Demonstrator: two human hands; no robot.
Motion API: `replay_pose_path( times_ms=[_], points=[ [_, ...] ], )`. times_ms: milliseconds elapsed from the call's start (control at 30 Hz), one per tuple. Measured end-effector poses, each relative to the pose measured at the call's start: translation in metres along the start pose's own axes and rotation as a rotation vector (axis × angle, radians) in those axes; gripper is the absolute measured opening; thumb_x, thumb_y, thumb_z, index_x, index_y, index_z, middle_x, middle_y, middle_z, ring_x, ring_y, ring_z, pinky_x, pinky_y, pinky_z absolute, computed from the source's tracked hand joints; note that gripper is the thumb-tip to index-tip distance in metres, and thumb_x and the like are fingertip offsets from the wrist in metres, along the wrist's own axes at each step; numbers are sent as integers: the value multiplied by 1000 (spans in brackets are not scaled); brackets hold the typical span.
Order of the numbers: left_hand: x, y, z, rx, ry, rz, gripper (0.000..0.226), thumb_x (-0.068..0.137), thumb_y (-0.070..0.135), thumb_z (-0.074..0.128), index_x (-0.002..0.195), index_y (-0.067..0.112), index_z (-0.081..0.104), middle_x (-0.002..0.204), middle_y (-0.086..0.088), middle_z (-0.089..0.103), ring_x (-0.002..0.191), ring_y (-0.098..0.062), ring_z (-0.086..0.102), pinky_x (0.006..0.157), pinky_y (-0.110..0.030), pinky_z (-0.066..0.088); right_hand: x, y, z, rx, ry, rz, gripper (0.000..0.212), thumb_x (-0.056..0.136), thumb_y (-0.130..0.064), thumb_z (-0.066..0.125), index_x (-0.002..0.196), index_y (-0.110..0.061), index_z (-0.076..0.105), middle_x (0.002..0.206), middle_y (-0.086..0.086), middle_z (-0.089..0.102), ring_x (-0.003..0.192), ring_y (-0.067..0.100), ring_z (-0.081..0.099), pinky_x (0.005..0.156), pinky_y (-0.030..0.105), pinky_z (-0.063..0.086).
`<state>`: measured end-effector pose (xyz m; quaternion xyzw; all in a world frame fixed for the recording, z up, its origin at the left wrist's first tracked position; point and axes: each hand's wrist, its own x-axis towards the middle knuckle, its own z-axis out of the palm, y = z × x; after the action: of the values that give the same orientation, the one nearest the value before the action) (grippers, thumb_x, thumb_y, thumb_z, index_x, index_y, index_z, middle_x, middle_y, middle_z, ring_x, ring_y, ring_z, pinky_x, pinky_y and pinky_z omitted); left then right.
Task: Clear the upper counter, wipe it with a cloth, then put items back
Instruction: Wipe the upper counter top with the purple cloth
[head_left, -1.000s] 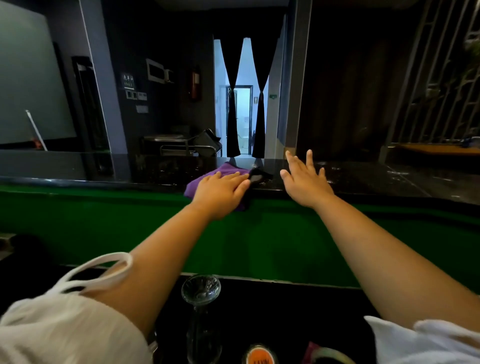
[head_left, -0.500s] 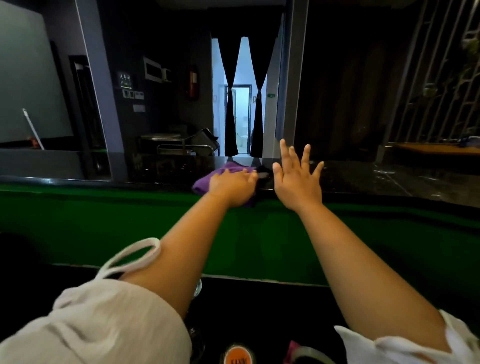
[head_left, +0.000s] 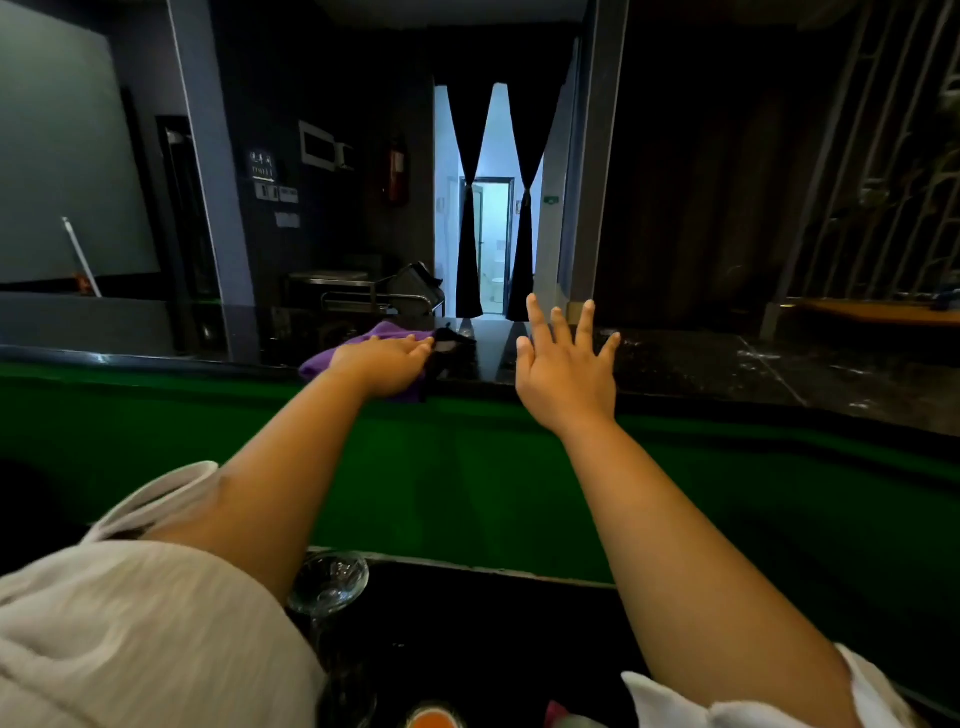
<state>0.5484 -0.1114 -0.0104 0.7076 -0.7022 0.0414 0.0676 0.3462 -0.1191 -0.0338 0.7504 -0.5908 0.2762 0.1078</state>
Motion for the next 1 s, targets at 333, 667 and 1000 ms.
replay_pose_path(
  times_ms=[333, 667, 1000],
  points=[
    [-24, 51, 5, -91, 71, 58, 48, 100, 42, 14, 146, 34, 27, 155, 4, 27, 144, -30, 22, 115, -51, 16, 6, -2, -5, -37, -199, 89, 57, 101, -43, 11, 152, -24, -5, 161, 6, -2, 146, 26, -17, 112, 60, -9],
    [-19, -3, -7, -78, -91, -8, 50, 101, 43, 12, 149, 34, 12, 160, 5, 6, 145, -38, 4, 116, -57, 5, 5, -2, -17, -68, -362, 115, 60, 100, -50, 12, 152, -26, -4, 160, 5, -7, 144, 23, -23, 111, 60, -12],
    [53, -75, -4, 29, -219, -74, 50, 102, 24, 26, 150, 16, 16, 160, -3, 0, 147, -30, 0, 110, -68, 9, 47, -10, -4, 56, -406, 108, 64, 97, -57, 18, 151, -31, -3, 160, 8, -10, 141, 28, -29, 109, 58, -19]
  ],
)
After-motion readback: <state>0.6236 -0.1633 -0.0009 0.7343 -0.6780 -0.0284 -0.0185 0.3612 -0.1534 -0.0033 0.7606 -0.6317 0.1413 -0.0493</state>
